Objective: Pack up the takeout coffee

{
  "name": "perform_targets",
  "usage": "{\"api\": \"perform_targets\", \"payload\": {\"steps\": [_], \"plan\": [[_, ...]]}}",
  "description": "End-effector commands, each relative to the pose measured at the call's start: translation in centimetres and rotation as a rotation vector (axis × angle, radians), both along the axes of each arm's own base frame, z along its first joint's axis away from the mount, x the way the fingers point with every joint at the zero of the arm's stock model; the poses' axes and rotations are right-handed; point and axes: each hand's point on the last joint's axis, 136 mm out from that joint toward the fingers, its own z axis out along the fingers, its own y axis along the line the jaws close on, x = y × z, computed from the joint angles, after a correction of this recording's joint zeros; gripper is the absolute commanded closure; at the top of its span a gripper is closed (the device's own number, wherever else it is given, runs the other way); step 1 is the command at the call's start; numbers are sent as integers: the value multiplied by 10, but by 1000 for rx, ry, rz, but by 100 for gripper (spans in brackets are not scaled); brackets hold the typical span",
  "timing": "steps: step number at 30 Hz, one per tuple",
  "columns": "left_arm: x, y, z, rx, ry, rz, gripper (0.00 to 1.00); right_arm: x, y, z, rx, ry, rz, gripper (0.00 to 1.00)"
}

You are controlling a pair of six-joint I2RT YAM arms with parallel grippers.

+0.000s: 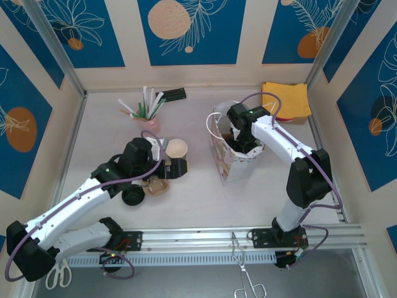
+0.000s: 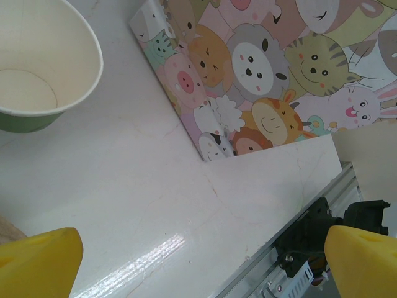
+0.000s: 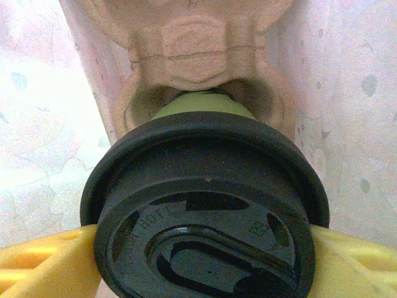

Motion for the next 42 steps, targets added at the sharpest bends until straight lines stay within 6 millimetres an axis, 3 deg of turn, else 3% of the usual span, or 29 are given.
{"api": "perform_targets", "payload": {"steps": [1,42], "plan": [[-2,-5,9,-14,-21,-18,0,-14,-9,-7,-40,57,-14,20],[-2,-5,8,-13,-19,-15,0,-17,-10,-6,-37,56,-18,16]]}}
